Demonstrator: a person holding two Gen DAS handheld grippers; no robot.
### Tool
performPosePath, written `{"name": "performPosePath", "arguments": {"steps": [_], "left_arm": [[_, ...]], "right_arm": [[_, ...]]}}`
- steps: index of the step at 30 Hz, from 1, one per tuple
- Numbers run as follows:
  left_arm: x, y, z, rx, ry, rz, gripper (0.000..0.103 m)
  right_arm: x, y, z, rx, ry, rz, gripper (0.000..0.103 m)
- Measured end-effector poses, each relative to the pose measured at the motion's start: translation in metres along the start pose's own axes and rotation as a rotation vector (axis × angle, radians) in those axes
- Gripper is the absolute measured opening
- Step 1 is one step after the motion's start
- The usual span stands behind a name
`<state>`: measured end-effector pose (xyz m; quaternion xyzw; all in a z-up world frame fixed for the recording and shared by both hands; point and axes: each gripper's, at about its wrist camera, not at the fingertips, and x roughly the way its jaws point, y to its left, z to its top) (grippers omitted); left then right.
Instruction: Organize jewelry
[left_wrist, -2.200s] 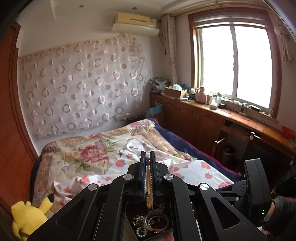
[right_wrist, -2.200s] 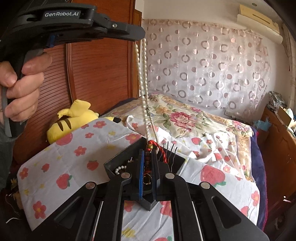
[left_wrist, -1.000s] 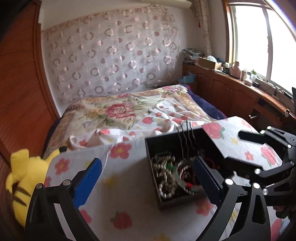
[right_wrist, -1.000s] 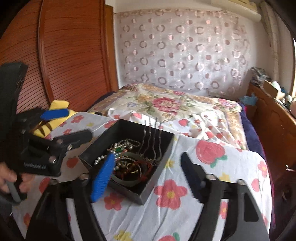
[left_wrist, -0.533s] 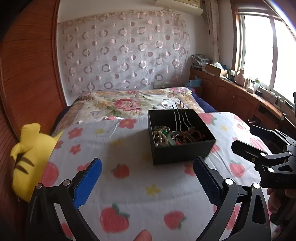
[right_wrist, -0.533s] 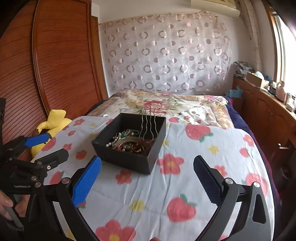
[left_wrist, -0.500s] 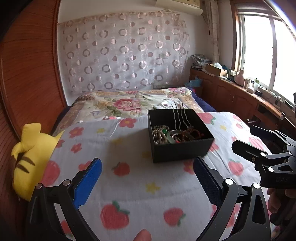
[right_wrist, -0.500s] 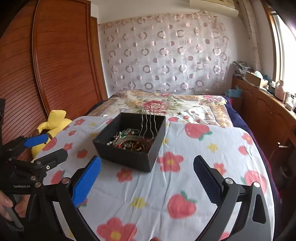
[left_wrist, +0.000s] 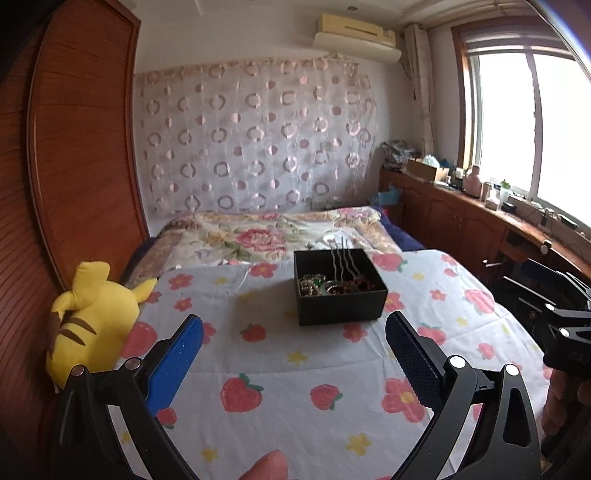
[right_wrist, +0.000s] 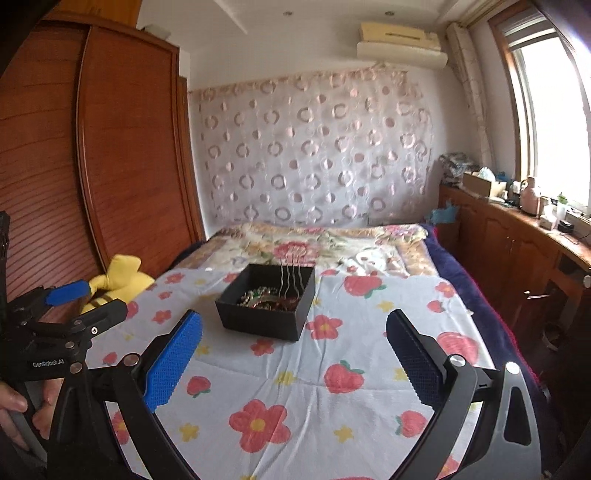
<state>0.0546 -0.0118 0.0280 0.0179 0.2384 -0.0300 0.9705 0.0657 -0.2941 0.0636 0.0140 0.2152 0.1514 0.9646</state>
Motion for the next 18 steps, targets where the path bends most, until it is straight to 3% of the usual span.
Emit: {"name": "performPosePath", "arguments": {"steps": [7, 18], "left_arm": [[-0.022, -0.003, 0.000, 0.002, -0.031, -0.010, 0.095], [-0.023, -0.002, -0.003, -0.005, -0.038, -0.009, 0.095]], "right_arm": [[-0.017, -0.003, 0.001, 0.005, -0.031, -0.007, 0.101], [-0.021, -0.001, -0.001, 0.005, -0.031, 0.000, 0.101]]}}
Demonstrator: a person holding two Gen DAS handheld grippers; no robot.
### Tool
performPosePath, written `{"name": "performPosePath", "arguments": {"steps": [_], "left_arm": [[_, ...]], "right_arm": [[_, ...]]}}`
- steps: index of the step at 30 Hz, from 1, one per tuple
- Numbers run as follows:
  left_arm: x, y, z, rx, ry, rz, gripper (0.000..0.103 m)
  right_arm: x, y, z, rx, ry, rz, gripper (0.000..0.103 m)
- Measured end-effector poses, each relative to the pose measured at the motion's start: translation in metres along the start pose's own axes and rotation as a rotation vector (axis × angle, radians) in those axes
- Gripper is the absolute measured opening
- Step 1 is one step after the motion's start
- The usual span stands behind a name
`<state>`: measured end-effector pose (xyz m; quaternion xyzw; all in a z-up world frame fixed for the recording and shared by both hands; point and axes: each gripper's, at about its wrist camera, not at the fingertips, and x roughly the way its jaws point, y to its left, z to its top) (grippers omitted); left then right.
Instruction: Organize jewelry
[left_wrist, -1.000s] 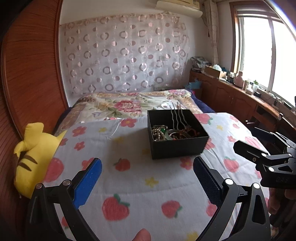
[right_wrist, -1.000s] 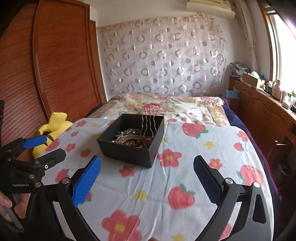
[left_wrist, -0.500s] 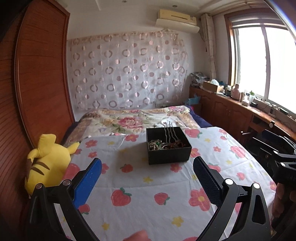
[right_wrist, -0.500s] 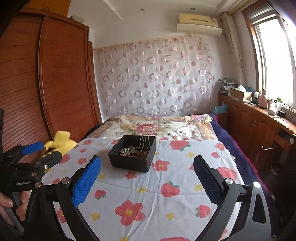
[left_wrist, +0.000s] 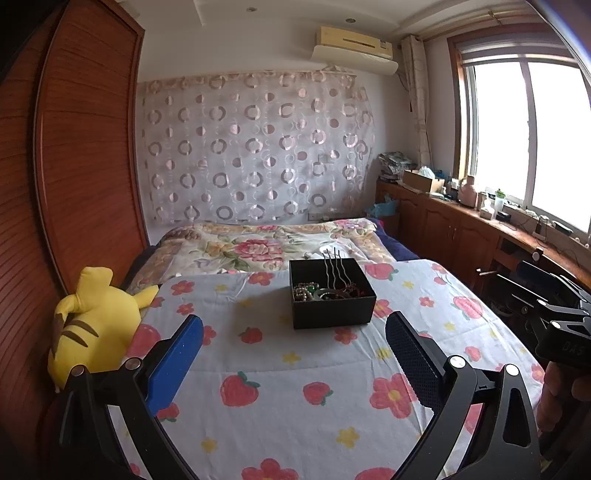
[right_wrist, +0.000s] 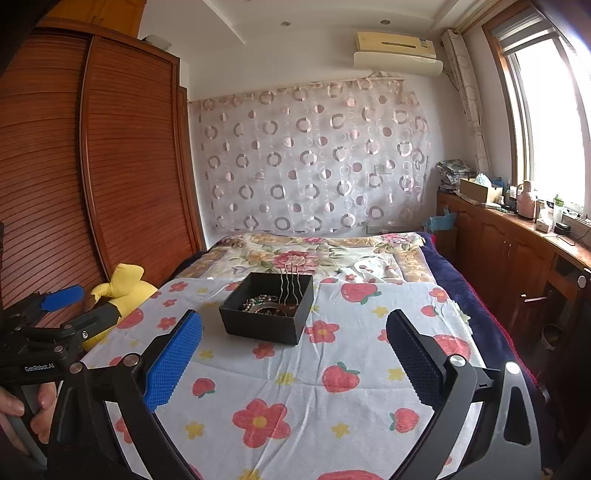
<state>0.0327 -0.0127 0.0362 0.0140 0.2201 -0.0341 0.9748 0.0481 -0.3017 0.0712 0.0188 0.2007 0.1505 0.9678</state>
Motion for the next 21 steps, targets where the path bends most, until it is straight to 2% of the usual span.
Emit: {"name": "performPosePath", "arguments": {"steps": [21], "left_arm": [[-0.0016, -0.0004, -0.0009, -0.001, -0.001, 0.002, 0.095]], "right_arm": [[-0.0008, 0.0015, -0.0011, -0.001, 0.001, 0.004, 0.101]]}}
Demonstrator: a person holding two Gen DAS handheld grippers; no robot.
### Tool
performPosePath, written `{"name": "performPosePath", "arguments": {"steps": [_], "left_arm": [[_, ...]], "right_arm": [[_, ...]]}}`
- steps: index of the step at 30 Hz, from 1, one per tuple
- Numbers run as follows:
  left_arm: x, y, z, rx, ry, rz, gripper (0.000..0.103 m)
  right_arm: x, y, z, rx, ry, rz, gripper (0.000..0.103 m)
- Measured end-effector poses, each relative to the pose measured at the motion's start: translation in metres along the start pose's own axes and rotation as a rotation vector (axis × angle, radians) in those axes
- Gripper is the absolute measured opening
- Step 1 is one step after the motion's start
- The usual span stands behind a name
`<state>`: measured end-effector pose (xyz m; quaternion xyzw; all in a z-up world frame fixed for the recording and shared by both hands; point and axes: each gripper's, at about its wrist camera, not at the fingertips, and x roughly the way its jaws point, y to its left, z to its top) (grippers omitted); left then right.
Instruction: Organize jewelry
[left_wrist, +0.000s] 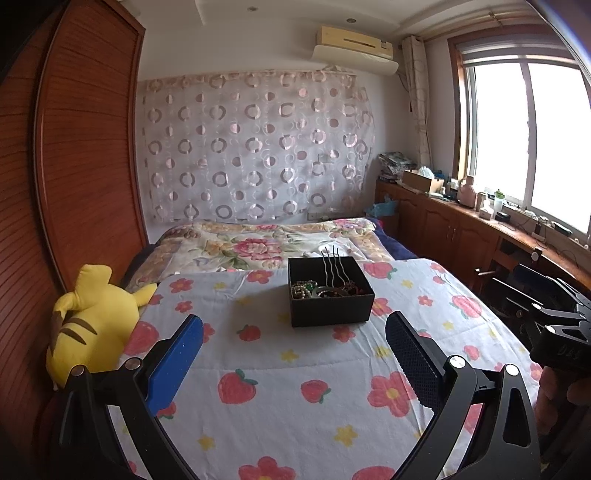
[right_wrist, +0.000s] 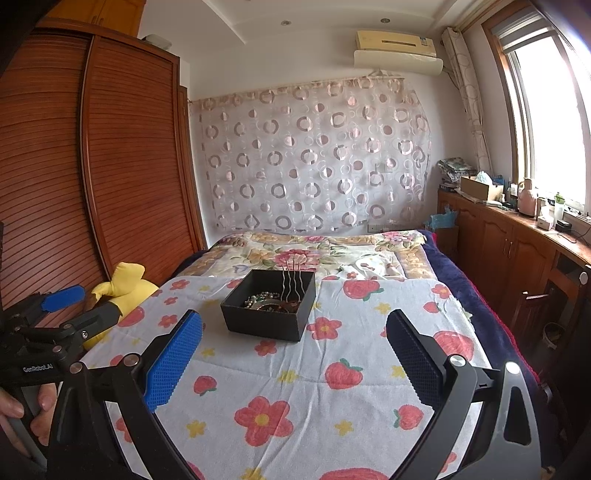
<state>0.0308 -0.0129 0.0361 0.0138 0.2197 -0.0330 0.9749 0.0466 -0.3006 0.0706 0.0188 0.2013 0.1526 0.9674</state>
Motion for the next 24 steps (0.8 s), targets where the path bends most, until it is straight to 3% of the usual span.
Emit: {"name": "performPosePath", "arguments": {"steps": [24], "left_arm": [[-0.0041, -0.0058, -0.0019, -0.002, -0.006, -0.005, 0.095]], "right_arm": [[0.0004, 0.0009, -0.0019, -0.001, 0.003, 0.001, 0.101]]}}
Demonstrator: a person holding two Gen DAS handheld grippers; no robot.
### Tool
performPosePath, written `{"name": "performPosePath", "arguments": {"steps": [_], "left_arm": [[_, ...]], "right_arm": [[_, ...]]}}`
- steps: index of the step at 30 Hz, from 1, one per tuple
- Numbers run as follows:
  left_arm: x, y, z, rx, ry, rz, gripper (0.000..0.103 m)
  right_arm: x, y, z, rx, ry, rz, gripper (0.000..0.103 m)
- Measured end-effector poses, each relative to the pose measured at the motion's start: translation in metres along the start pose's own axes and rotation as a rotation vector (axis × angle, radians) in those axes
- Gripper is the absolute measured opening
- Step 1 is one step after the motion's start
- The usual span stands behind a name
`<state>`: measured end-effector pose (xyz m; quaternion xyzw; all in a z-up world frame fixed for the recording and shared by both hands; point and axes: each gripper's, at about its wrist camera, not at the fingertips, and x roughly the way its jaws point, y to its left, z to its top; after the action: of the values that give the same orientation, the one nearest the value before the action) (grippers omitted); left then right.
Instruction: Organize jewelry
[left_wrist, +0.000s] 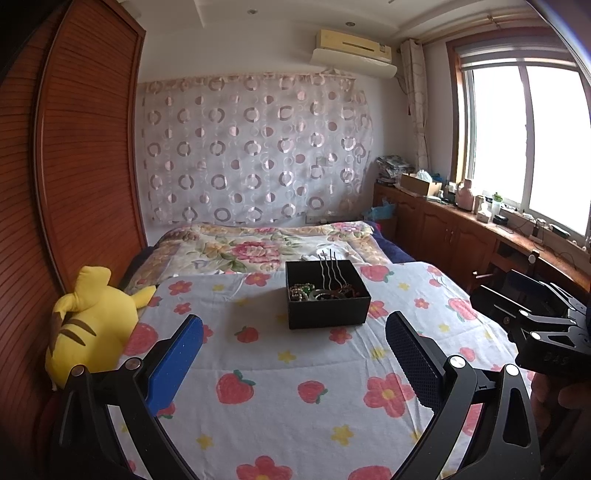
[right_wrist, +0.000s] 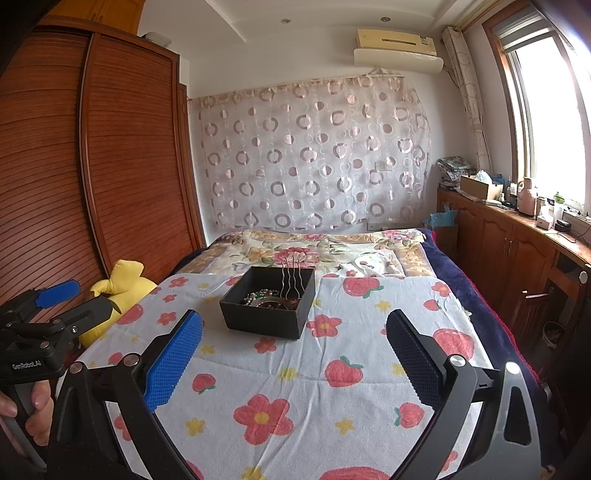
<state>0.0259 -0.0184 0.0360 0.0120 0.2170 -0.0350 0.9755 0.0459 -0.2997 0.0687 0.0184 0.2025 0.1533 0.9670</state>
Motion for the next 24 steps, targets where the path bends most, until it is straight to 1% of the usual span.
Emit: {"name": "performPosePath", "arguments": {"steps": [20, 24], "left_arm": [[-0.0011, -0.0015, -0.0009, -0.001, -0.002, 0.003, 0.095], [-0.0005, -0.0043, 0.0034, -0.006, 0.000, 0.004, 0.095]], "right_arm": [[-0.0003, 0.0010, 0.0003, 0.000, 0.000, 0.000, 0.100], [-0.0004, 0.0011, 0.0003, 0.000, -0.001, -0.001, 0.101]]}}
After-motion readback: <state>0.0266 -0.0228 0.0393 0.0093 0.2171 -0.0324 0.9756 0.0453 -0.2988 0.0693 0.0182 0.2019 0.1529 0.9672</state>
